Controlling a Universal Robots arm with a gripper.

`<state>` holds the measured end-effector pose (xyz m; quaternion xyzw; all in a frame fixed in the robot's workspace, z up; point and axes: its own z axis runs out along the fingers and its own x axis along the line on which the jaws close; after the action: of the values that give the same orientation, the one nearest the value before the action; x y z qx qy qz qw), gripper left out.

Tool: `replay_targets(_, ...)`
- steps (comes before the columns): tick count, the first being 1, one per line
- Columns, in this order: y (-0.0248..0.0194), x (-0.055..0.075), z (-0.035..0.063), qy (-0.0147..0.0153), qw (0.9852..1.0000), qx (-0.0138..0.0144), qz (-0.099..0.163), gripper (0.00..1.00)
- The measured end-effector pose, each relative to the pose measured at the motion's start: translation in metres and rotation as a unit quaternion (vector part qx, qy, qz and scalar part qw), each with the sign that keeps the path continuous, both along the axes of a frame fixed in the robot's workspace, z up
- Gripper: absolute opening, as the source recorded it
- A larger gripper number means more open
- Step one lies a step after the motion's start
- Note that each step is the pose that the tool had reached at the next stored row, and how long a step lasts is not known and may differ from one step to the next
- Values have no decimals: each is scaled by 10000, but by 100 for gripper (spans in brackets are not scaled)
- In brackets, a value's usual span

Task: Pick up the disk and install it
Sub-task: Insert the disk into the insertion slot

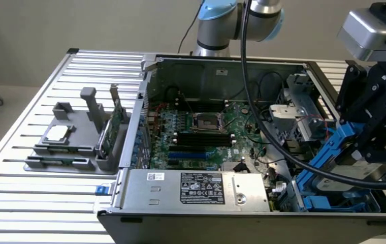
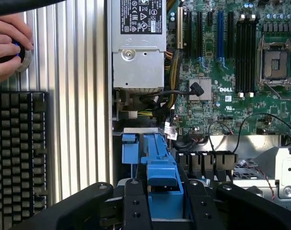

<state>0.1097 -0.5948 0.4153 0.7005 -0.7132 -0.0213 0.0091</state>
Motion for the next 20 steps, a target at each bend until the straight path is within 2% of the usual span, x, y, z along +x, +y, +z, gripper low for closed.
replay_targets(16, 2, -1, -16, 0, 10000, 9, 0, 33)
replay_targets(17, 2, -1, -16, 0, 10000, 10, 0, 40)
replay_targets(18, 2, -1, -16, 0, 10000, 11, 0, 40)
replay_targets(19, 2, -1, -15, 0, 10000, 10, 0, 46)
replay_targets(20, 2, -1, -16, 0, 10000, 11, 0, 46)
